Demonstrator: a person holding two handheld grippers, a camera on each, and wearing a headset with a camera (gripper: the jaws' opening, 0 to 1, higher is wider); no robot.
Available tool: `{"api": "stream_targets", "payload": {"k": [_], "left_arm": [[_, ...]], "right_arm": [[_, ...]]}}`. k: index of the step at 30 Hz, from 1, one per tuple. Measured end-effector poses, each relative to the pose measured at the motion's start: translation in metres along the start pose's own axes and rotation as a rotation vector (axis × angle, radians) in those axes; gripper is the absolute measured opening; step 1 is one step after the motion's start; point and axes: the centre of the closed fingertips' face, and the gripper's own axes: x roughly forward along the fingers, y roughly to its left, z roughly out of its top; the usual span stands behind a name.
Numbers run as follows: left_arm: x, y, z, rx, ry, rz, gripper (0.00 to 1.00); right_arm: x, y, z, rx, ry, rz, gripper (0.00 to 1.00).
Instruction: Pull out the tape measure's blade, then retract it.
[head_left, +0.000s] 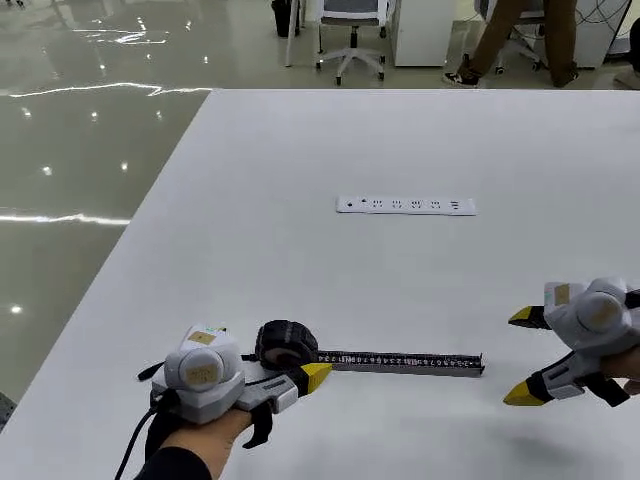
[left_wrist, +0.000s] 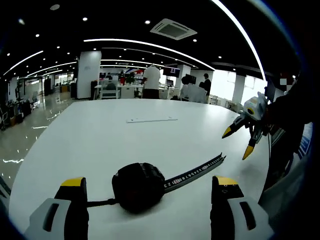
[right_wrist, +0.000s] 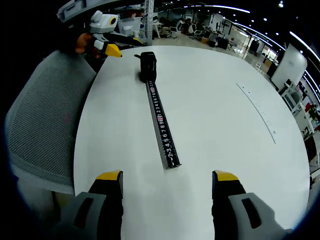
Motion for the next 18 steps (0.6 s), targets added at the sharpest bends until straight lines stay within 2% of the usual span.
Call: {"api": "stream_targets", "payload": {"k": [1,2,5,7,10,13,18], "left_arm": [[0.002,-0.002,-0.004,0.078,0.019,-0.008,1.0],[0.004,-0.003,-0.006,0.104,0.026,-0.007,1.0],[0.007,-0.005,-0.012,0.021,0.04,-0.014,1.0],[0.007,-0.002,-0.013,0.023,0.041,-0.014,1.0],[0.006,0.003,-0.014,-0.016,0.039,-0.007,1.0],[0.004,0.007,-0.011,-0.062,0.022,0.008,1.0],[0.005,0.006,-0.011,-0.066,0.019,0.007,1.0]], "right_arm": [[0.005,-0.002,-0.001,-0.038,0.021,0.012,0.66],[0.008,-0.003,-0.003,-0.045,0.045,0.027,0.64],[0.017,-0.003,0.002,-0.069,0.066,0.064,0.58],[0.025,-0.009,-0.001,-0.059,0.081,0.075,0.52],[0.034,-0.013,-0.006,-0.049,0.084,0.074,0.46],[0.037,-0.009,-0.008,-0.057,0.096,0.09,0.4],[0.044,-0.013,-0.016,-0.057,0.121,0.103,0.32]]}}
